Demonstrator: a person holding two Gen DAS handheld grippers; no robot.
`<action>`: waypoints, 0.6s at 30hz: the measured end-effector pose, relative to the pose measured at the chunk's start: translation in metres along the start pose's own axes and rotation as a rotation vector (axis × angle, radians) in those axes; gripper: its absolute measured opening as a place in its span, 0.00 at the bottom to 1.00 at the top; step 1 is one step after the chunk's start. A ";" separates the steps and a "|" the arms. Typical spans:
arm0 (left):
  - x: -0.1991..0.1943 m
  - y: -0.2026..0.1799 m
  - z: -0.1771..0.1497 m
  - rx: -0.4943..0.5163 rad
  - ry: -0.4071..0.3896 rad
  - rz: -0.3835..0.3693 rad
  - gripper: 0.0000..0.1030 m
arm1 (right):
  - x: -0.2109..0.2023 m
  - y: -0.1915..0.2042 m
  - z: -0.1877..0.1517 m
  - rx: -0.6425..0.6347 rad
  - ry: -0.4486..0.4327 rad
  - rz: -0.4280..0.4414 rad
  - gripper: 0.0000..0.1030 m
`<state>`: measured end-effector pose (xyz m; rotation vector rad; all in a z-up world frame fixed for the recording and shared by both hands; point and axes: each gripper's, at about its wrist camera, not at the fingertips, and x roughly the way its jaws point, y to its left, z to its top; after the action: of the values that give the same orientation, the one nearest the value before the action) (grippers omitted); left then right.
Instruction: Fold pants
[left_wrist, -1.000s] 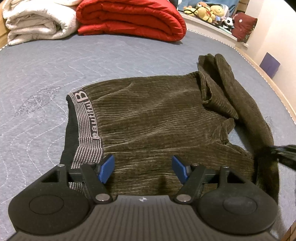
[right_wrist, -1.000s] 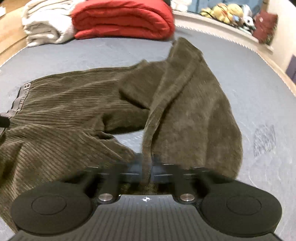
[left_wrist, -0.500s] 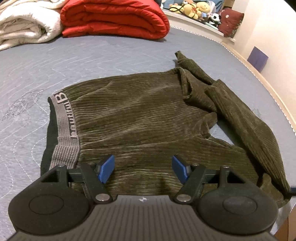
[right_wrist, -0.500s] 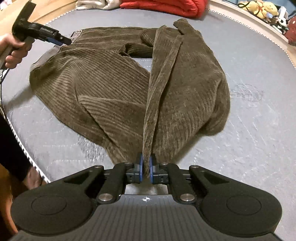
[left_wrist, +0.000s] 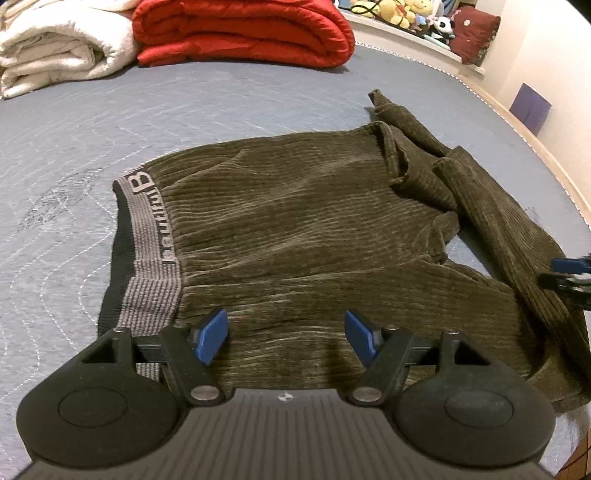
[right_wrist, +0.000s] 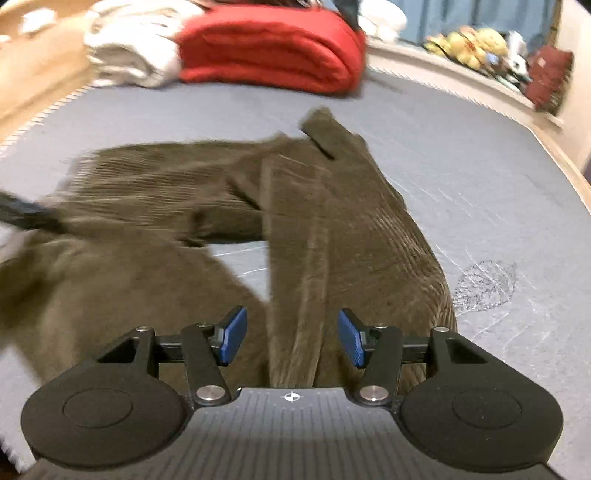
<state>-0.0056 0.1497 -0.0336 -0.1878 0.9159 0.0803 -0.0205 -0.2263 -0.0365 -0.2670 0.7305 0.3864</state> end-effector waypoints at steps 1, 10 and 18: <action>-0.001 0.002 0.001 -0.003 -0.001 0.001 0.73 | 0.014 0.000 0.004 0.014 0.018 -0.011 0.55; -0.003 0.004 0.003 -0.001 -0.003 0.013 0.73 | 0.045 -0.010 0.016 0.077 0.052 0.064 0.08; -0.003 -0.006 -0.001 0.018 -0.014 -0.006 0.73 | -0.084 -0.086 -0.002 0.260 -0.322 0.069 0.07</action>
<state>-0.0067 0.1442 -0.0312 -0.1731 0.9022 0.0673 -0.0421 -0.3247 0.0292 0.0665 0.4668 0.3836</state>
